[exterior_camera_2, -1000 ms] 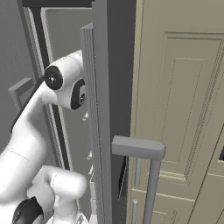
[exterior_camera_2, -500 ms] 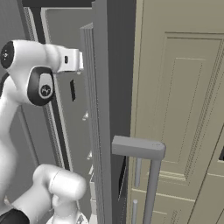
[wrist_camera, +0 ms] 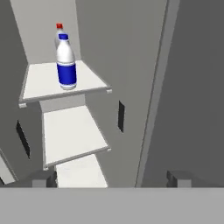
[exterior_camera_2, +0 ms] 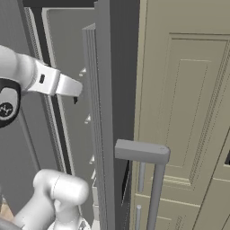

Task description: Take the bottled waters from the counter and place them in the freezer to freeze. Close the freezer door after placing the bottles.

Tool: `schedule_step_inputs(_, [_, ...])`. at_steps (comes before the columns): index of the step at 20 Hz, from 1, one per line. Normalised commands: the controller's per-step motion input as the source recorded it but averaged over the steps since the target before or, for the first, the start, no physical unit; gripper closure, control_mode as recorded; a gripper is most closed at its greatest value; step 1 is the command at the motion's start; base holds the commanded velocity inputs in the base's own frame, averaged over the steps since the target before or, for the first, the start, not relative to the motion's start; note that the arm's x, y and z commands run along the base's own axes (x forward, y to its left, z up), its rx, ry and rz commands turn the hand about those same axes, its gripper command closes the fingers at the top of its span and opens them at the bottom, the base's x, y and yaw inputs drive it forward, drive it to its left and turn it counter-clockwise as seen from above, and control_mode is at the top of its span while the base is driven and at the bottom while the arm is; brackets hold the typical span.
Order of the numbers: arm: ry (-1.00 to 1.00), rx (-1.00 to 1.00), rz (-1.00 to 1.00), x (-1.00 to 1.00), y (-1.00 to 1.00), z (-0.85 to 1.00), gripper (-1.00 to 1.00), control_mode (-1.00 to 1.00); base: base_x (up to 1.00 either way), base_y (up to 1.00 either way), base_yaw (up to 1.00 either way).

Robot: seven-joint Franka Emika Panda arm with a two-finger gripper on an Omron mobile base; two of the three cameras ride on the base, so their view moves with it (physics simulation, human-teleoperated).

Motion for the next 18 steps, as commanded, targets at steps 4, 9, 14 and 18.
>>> schedule_step_inputs(4, [0.03,0.19,0.00,-0.95,0.32,-0.32,-1.00,-1.00,0.00,0.00,0.00])
schedule_step_inputs(9, [0.03,0.17,0.05,-0.91,0.21,-0.36,-1.00,-1.00,0.00,0.00,0.00])
schedule_step_inputs(14, [0.08,0.18,0.16,-0.68,0.35,-0.27,-1.00,-1.00,0.00,0.00,0.00])
schedule_step_inputs(18, [0.10,0.07,0.20,-0.34,0.47,-0.18,-1.00,-1.00,0.00,0.00,0.00])
